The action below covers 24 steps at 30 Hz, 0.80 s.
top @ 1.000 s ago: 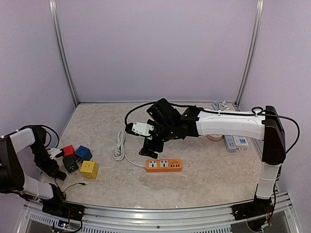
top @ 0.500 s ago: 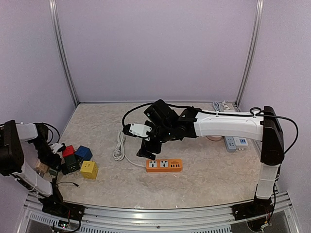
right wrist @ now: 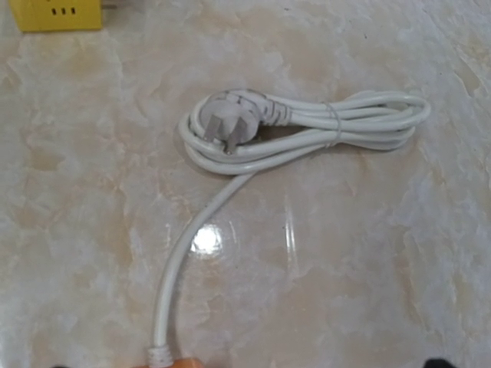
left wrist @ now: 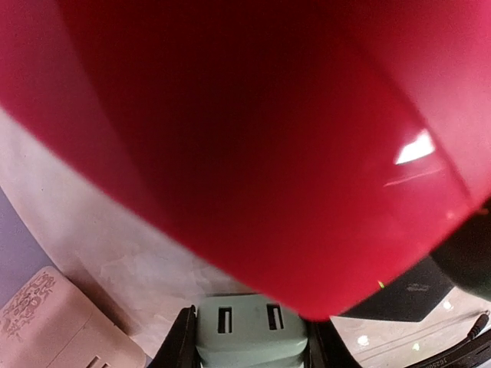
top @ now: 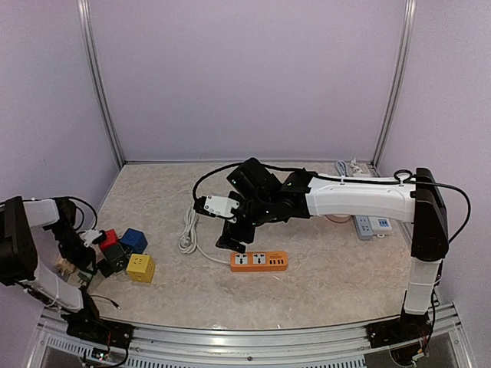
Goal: Insert the plug
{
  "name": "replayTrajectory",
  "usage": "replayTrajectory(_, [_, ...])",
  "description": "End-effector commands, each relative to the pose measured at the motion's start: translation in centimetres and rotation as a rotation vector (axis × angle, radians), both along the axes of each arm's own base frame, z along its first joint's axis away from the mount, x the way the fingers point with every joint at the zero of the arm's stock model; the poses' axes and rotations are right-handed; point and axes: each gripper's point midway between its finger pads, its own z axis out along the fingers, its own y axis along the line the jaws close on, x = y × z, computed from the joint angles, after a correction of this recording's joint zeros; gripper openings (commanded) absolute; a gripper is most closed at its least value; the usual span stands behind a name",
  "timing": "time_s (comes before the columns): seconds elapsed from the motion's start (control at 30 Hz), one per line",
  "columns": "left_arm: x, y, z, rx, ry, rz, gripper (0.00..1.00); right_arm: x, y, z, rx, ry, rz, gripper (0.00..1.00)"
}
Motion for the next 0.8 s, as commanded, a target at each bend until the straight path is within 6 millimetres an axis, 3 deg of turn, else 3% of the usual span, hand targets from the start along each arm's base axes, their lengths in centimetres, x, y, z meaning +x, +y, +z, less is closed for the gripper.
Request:
replayTrajectory(0.0, [-2.7,-1.1,-1.2,-0.041,0.084,-0.007,0.10,-0.7,0.2,0.2,0.006,0.001,-0.003,0.99])
replayTrajectory(0.07, [-2.6,-0.9,-0.6,-0.025,0.068,0.001,0.00,-0.7,0.2,0.6,0.015,0.000,-0.010,0.99])
replayTrajectory(0.2, [-1.5,-0.6,2.2,0.003,-0.011,0.009,0.00,-0.3,0.6,2.3,0.073,-0.011,-0.045,0.99])
replayTrajectory(0.3, [-0.2,-0.5,5.8,0.026,-0.116,0.011,0.00,1.5,0.4,4.4,0.128,-0.051,-0.161,1.00])
replayTrajectory(0.43, [2.0,-1.9,11.4,0.018,-0.288,-0.033,0.00,3.7,0.4,7.7,0.234,-0.039,-0.330,1.00])
replayTrajectory(0.53, [3.8,-5.1,15.7,-0.007,-0.403,-0.141,0.00,4.8,0.8,10.9,0.376,0.060,-0.427,1.00])
replayTrajectory(0.63, [5.1,-9.7,19.8,-0.033,-0.513,-0.315,0.00,5.7,1.1,13.5,0.555,0.258,-0.510,0.99])
replayTrajectory(0.77, [5.1,-16.2,25.3,-0.096,-0.657,-0.553,0.00,5.7,2.2,16.1,0.748,0.452,-0.491,0.86])
